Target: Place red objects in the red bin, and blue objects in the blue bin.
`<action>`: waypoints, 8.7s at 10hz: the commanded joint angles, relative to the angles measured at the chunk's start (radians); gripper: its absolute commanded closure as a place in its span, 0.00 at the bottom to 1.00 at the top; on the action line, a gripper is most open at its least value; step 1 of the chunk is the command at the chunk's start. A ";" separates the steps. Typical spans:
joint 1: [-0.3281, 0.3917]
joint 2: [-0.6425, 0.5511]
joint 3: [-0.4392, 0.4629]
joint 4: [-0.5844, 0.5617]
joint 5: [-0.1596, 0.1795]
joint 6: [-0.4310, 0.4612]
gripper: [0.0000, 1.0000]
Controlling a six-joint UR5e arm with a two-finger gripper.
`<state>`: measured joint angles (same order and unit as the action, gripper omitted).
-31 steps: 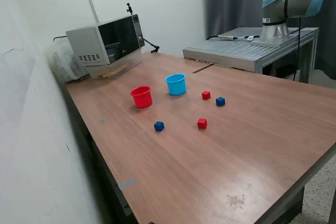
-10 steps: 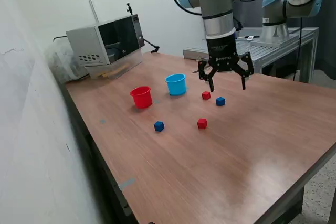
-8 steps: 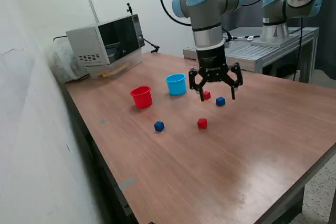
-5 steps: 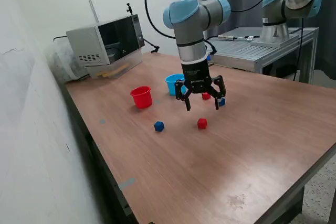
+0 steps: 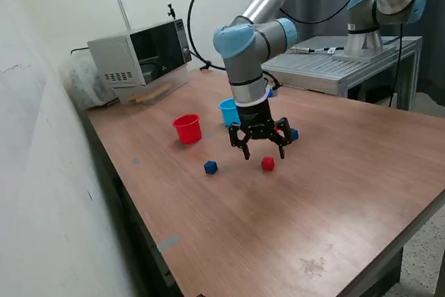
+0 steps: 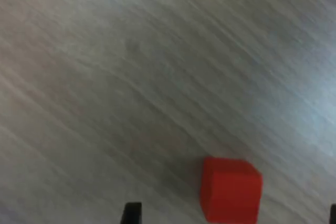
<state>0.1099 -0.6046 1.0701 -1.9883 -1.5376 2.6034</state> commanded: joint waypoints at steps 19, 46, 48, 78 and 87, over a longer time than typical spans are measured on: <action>-0.157 -0.345 0.107 0.013 -0.093 -0.003 1.00; -0.313 -0.468 0.325 0.167 -0.133 0.014 0.00; -0.300 -0.611 0.503 0.168 -0.122 0.027 0.00; -0.210 -0.351 0.696 -0.331 0.008 0.316 0.00; -0.242 -0.434 0.601 -0.266 -0.047 0.262 1.00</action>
<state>-0.1100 -0.9920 1.7244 -2.3012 -1.5720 2.8748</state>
